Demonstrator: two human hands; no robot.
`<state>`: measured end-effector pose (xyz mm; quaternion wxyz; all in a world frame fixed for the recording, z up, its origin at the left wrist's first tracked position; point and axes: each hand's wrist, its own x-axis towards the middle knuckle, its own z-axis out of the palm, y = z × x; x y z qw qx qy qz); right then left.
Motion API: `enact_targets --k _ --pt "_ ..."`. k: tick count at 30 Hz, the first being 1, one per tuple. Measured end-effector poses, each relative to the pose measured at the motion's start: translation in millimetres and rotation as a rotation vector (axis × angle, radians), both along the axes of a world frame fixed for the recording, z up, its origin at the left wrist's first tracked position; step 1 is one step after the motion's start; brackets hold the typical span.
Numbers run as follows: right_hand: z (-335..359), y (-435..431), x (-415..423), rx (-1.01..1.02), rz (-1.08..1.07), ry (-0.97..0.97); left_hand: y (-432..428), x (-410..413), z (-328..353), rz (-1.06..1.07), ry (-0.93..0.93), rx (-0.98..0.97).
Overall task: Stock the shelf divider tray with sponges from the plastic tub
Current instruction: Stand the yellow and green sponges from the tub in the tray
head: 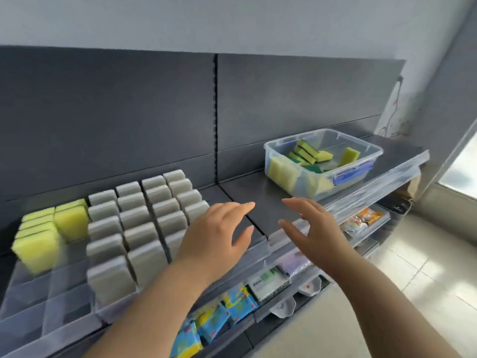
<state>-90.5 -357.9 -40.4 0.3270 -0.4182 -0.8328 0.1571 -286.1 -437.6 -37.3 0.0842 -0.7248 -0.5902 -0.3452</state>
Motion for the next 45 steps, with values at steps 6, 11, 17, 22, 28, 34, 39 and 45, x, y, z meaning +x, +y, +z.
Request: enact_targets --k 6,11,17,22,28,34,39,45 --pt "-49.1 -5.5 91.9 -0.17 -0.193 0.022 31.5 83.6 -49.6 -0.124 -0.075 -0.191" --pt "-74.0 -0.5 135.4 -0.222 -0.256 0.0 63.7 129.2 -76.4 -0.229 -0.029 -0.257" --pt "-82.0 60.8 166.0 -0.245 -0.283 -0.049 130.7 160.3 -83.2 -0.262 -0.001 -0.207" --pt "-59.0 147.0 181.2 -0.239 -0.224 -0.081 213.0 168.6 -66.4 -0.261 -0.02 -0.14" --pt "-15.4 236.0 203.3 -0.078 -0.229 -0.036 304.4 172.3 -28.1 -0.244 -0.027 0.001" --pt "-21.6 303.0 209.0 -0.07 -0.212 0.073 353.9 164.8 -23.4 -0.145 0.011 0.002" --pt "-16.2 374.9 184.7 -0.096 -0.105 0.073 375.0 145.7 -22.8 -0.003 0.009 -0.001" --pt "-3.9 488.0 133.9 -0.099 0.092 -0.088 392.3 144.8 -20.9 0.208 0.02 0.017"
